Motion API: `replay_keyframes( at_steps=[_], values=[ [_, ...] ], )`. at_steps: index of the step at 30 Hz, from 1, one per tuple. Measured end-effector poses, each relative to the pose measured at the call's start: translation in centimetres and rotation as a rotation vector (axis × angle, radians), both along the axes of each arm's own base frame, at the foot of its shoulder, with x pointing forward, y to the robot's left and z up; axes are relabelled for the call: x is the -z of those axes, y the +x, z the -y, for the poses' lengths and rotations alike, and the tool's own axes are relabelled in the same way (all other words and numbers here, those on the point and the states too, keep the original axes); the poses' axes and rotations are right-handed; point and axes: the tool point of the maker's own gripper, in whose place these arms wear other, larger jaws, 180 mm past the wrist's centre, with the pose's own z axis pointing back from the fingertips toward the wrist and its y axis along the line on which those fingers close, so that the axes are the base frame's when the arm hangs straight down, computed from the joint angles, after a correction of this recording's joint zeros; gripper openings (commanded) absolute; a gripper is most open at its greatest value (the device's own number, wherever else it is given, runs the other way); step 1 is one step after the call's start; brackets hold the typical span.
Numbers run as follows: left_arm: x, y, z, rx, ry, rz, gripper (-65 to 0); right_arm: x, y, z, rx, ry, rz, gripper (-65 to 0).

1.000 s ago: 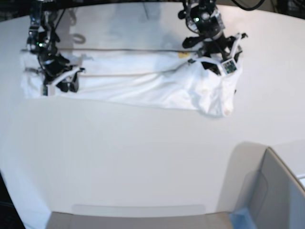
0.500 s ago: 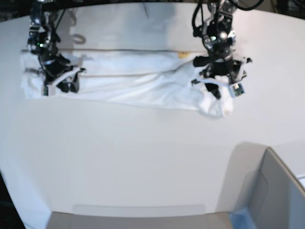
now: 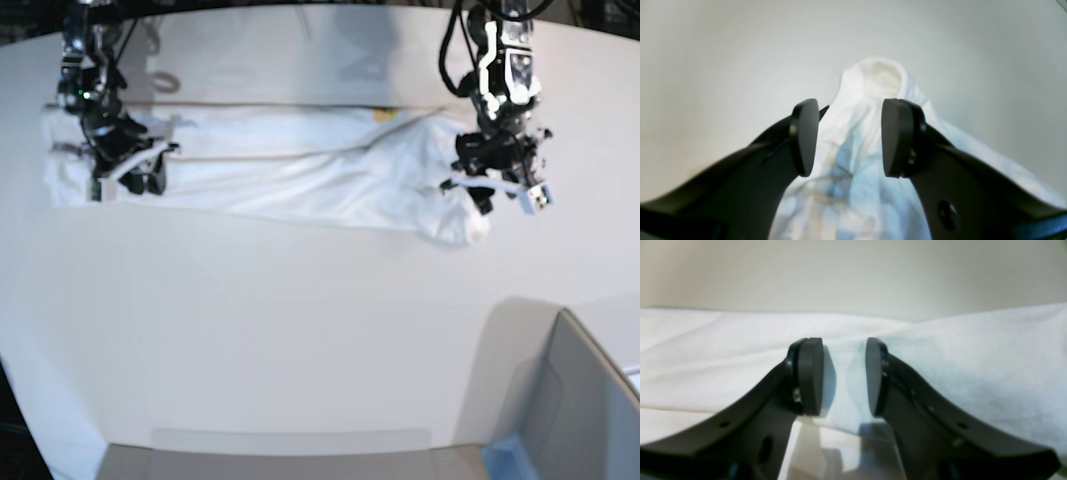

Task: Layout the t-shirt on the table in an organized manner, then fold the t-shirt properly
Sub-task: 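Move the left gripper to the strip's end corner and grasp it, then pull the strip end outward with the left gripper to tension it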

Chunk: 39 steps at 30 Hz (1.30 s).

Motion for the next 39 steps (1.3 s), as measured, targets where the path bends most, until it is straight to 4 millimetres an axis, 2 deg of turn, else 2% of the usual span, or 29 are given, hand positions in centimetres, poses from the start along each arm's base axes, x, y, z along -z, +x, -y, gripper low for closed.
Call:
replay_keyframes(
  at_steps=[4, 9, 11, 15, 20, 22, 30, 35, 39],
  values=[
    [0.1, 0.0, 0.4, 0.013, -0.009, -0.008, -37.4, 0.0, 0.0, 0.0, 0.0, 0.0, 0.0, -42.8],
    [0.0, 0.8, 4.5, 0.227, -0.004, 0.011, -37.6, 0.0, 0.0, 0.0, 0.0, 0.0, 0.0, -42.8],
    [0.1, 0.7, 5.3, 0.24, -0.027, 0.009, -37.6, 0.0, 0.0, 0.0, 0.0, 0.0, 0.0, -42.8],
    [0.6, 0.6, 4.3, 0.214, -0.007, -0.005, -37.6, 0.0, 0.0, 0.0, 0.001, 0.0, 0.0, -42.8],
    [3.8, -0.2, 2.4, 0.169, 0.001, -0.096, -37.6, 0.0, 0.0, 0.0, 0.001, 0.0, 0.0, -42.8],
    [4.5, -0.5, 2.1, 0.16, 0.0, -0.115, -37.6, 0.0, 0.0, 0.0, 0.001, 0.0, 0.0, -42.8],
    [4.1, -0.2, 2.3, 0.167, 0.003, -0.098, -38.2, 0.0, 0.0, 0.0, 0.001, 0.0, 0.001, -42.8],
    [3.3, 1.7, 2.3, 0.165, 0.005, -0.058, -41.7, 0.0, 0.0, 0.0, 0.001, 0.0, 0.0, -42.8],
    [3.9, 1.3, 2.3, 0.164, 0.001, -0.081, -42.1, 0.0, 0.0, 0.0, 0.001, 0.0, 0.0, -42.8]
  ],
)
